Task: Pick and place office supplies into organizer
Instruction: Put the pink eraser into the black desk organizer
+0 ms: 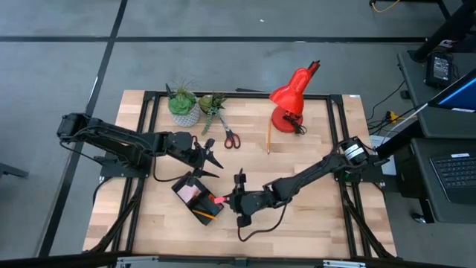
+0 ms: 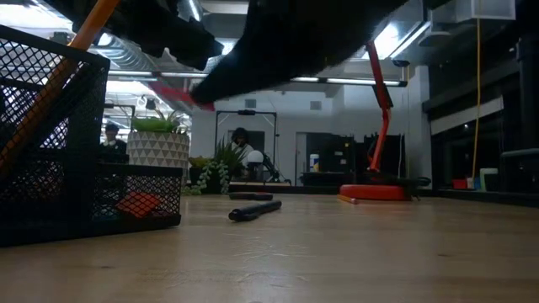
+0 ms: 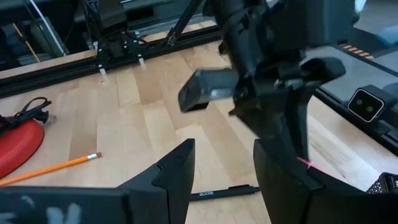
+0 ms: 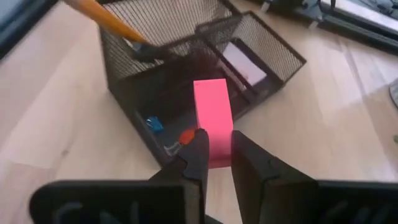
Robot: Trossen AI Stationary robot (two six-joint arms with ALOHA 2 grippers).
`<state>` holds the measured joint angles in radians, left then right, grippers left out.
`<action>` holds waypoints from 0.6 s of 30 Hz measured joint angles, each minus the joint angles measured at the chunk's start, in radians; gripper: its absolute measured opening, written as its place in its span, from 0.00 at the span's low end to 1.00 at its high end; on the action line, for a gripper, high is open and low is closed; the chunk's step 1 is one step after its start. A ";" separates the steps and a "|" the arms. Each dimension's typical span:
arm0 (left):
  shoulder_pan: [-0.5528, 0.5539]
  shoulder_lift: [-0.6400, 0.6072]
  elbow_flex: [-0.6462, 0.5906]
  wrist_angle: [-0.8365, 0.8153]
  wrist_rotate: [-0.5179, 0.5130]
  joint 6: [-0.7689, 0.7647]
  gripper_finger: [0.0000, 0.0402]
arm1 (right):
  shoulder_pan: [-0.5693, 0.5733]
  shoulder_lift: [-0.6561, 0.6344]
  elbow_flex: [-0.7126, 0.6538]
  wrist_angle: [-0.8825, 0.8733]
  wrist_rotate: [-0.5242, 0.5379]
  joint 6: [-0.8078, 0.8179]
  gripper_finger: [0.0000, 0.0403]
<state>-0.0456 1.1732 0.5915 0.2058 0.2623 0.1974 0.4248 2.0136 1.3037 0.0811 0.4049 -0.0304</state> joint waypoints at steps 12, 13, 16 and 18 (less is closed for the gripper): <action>0.000 0.000 0.000 -0.005 0.000 0.007 0.39 | -0.029 0.078 0.023 0.120 -0.074 0.004 0.13; 0.000 0.000 0.000 -0.005 0.000 0.007 0.39 | -0.029 0.086 0.028 0.116 -0.093 0.004 0.13; 0.000 0.000 0.000 -0.006 0.000 0.007 0.39 | -0.029 0.115 0.057 0.117 -0.118 0.004 0.13; 0.000 0.000 0.000 -0.007 0.000 0.007 0.39 | -0.029 0.133 0.070 0.118 -0.120 0.003 0.13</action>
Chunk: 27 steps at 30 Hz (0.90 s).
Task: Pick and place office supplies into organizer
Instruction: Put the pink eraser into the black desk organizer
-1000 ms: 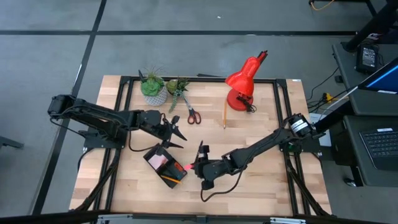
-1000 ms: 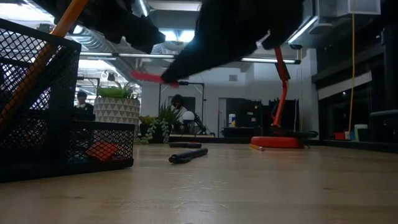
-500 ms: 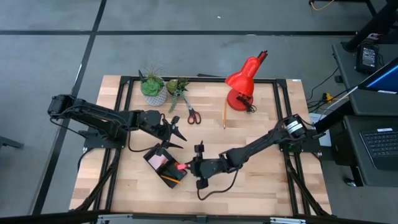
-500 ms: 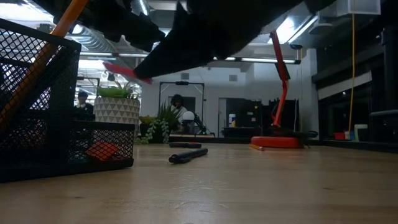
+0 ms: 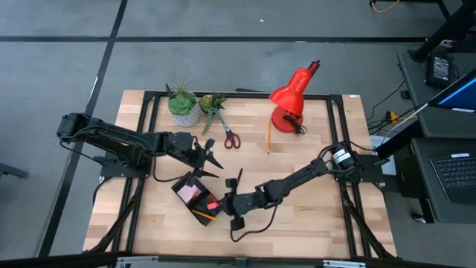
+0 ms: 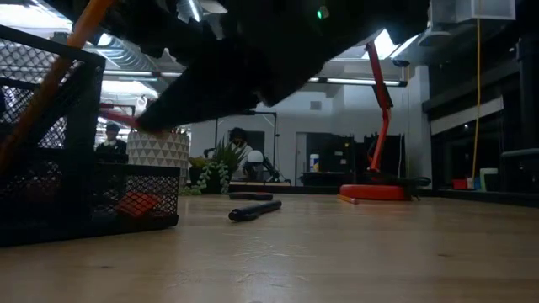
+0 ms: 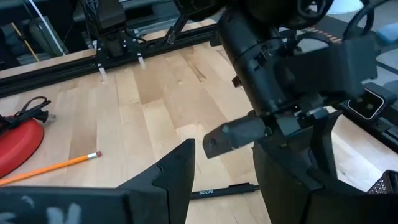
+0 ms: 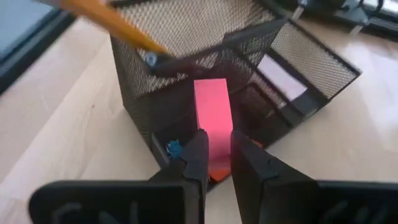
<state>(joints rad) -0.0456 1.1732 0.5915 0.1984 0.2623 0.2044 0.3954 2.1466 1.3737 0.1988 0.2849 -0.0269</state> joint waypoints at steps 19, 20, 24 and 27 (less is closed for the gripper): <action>0.000 0.000 0.000 -0.016 0.000 -0.008 0.39 | -0.001 0.021 0.004 -0.007 -0.002 0.024 0.16; 0.000 0.000 0.000 -0.016 0.000 -0.008 0.39 | -0.001 0.021 0.004 -0.008 -0.002 0.026 0.17; 0.000 0.000 0.000 -0.016 0.000 -0.008 0.39 | -0.001 0.021 0.004 -0.007 -0.002 0.049 0.25; 0.000 0.000 0.000 -0.016 0.000 -0.008 0.39 | -0.001 0.021 0.004 0.002 -0.002 0.048 0.31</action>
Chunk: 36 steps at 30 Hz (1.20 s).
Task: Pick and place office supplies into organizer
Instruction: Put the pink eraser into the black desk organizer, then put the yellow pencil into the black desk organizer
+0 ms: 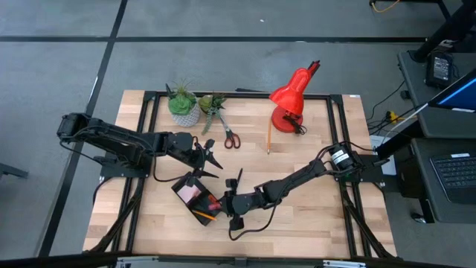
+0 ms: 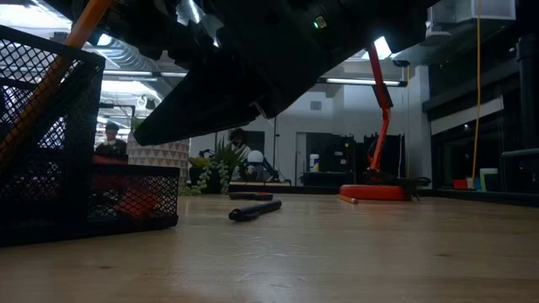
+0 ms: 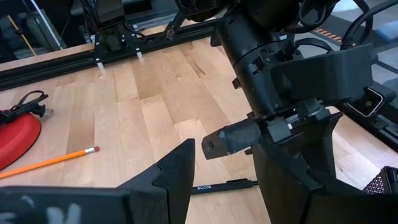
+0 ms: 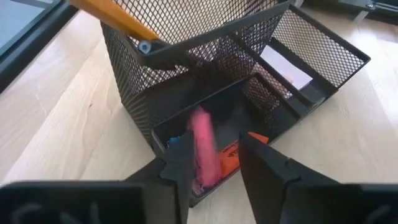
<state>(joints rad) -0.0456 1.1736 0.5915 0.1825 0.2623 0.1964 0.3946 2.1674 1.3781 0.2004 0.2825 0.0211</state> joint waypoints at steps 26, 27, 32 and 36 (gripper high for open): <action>0.000 0.000 0.000 0.001 0.000 -0.008 0.39 | -0.009 -0.220 -0.020 -0.475 0.264 0.051 0.03; 0.000 0.000 0.000 0.001 0.000 -0.008 0.39 | -0.014 -0.220 -0.026 -0.485 0.273 0.067 0.04; 0.000 0.000 0.000 -0.004 0.000 0.026 0.39 | -0.052 -0.221 -0.093 -0.505 0.288 0.143 0.02; 0.009 0.000 0.000 -0.029 -0.001 0.069 0.39 | -0.093 -0.247 -0.178 -0.490 0.300 0.212 0.02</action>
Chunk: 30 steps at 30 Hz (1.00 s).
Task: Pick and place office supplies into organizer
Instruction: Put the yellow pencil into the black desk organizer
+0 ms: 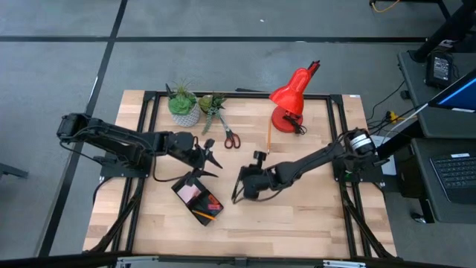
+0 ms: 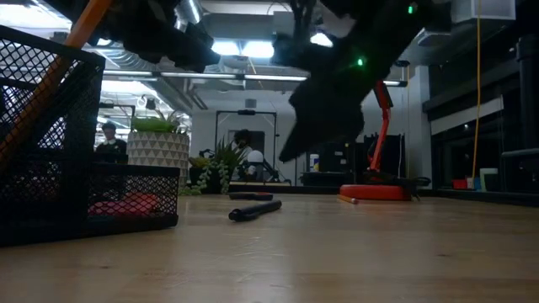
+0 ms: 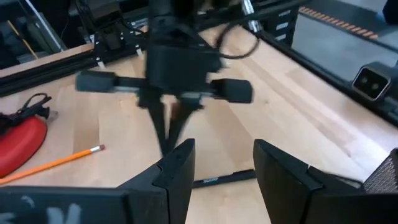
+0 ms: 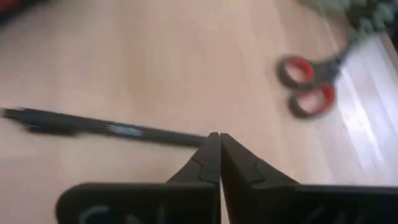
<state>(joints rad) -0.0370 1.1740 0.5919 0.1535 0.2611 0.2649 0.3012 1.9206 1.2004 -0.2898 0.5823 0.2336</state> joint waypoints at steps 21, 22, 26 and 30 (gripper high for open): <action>0.186 0.000 0.000 -0.130 -0.003 0.238 0.18 | -0.192 -0.369 -0.295 0.083 0.017 0.258 0.04; 0.191 0.000 0.000 -0.130 -0.003 0.244 0.17 | -0.202 -0.369 -0.295 0.082 -0.001 0.258 0.04; 0.205 0.000 0.000 -0.129 -0.003 0.246 0.14 | -0.245 -0.369 -0.295 0.062 -0.041 0.286 0.10; 0.211 0.000 0.000 -0.135 -0.004 0.246 0.14 | -0.279 -0.369 -0.295 0.057 -0.043 0.315 0.21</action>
<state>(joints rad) 0.1738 1.1740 0.5919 0.0182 0.2575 0.5110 0.0224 1.5520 0.9058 -0.2332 0.5397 0.5486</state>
